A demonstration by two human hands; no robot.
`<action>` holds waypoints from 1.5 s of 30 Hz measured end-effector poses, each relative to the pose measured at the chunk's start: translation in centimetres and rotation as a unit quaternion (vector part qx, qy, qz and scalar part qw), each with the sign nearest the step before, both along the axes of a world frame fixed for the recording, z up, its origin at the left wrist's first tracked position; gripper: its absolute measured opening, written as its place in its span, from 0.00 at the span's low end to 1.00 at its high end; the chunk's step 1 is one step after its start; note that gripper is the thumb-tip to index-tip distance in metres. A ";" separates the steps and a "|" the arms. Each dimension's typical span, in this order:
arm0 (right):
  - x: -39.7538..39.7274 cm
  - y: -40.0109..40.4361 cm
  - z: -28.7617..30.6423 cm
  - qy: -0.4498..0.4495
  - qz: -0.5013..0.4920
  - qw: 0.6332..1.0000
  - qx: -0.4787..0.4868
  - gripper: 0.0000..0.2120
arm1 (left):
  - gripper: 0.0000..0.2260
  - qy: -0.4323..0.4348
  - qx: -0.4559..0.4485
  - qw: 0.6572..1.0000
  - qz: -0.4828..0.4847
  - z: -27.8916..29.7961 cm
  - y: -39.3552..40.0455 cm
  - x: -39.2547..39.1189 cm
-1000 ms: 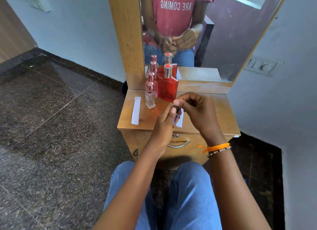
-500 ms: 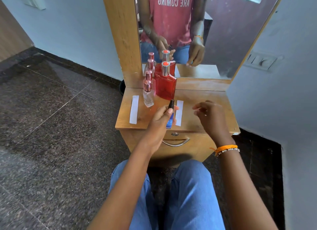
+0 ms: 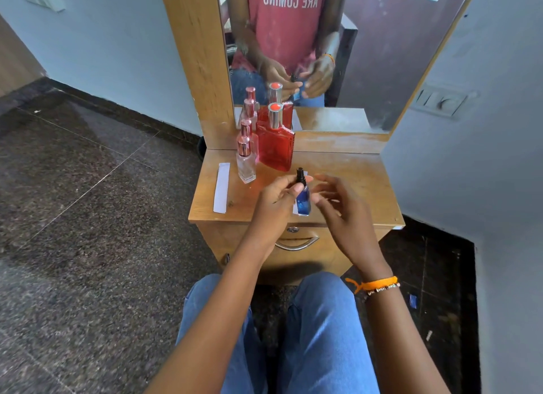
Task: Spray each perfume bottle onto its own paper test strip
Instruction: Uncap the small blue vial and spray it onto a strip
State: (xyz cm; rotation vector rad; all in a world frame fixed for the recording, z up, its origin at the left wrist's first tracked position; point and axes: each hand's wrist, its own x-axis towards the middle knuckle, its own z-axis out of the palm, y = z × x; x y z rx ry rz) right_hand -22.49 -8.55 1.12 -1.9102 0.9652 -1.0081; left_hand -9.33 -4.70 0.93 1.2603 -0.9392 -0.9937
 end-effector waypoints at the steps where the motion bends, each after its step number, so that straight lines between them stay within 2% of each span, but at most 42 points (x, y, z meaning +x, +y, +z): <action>1: 0.2 0.2 0.0 -0.007 0.017 0.999 0.027 0.17 | 0.11 -0.004 0.000 1.000 -0.007 0.1 -0.3 0.0; 5: 0.3 -0.3 -0.3 -0.023 -0.018 0.999 0.045 0.21 | 0.11 -0.060 0.003 0.998 0.007 -0.2 -1.4 0.3; 7: -0.1 -0.6 -0.6 -0.020 -0.042 0.998 0.042 0.22 | 0.13 -0.188 0.019 0.981 0.041 -0.8 -2.0 0.7; 8: -0.4 -0.8 -0.7 -0.021 -0.053 0.997 0.041 0.22 | 0.14 -0.288 0.033 0.956 0.054 -1.3 -2.3 1.0; 10: -0.8 -1.1 -0.9 -0.027 -0.071 0.996 0.039 0.22 | 0.17 -0.471 0.080 0.876 0.065 -2.3 -2.7 1.1; 11: -1.0 -1.2 -0.9 -0.027 -0.077 0.996 0.037 0.22 | 0.18 -0.520 0.104 0.845 0.066 -2.8 -2.9 0.9; 12: -1.2 -1.3 -1.0 -0.027 -0.083 0.996 0.036 0.22 | 0.19 -0.542 0.121 0.829 0.067 -3.1 -2.9 0.7; 18: -1.5 -1.4 -0.9 -0.029 -0.103 0.994 0.039 0.23 | 0.06 -0.533 0.082 0.830 0.143 -2.8 -2.9 -0.2; 25: -2.0 -1.9 -1.1 -0.050 -0.132 0.988 0.056 0.21 | 0.15 -0.483 0.112 0.860 0.122 -1.1 -3.3 -1.1; 31: -2.1 -1.6 -1.1 -0.051 -0.116 0.990 0.065 0.20 | 0.14 -0.472 0.156 0.856 0.141 -0.7 -3.8 -1.7; 38: -1.7 -0.7 -1.0 -0.050 -0.072 0.993 0.080 0.20 | 0.18 -0.470 0.135 0.867 0.098 -1.6 -3.3 -0.9; 45: -1.0 -0.4 -0.9 -0.060 -0.053 0.992 0.093 0.18 | 0.11 -0.448 0.117 0.881 0.101 -2.3 -3.4 -0.3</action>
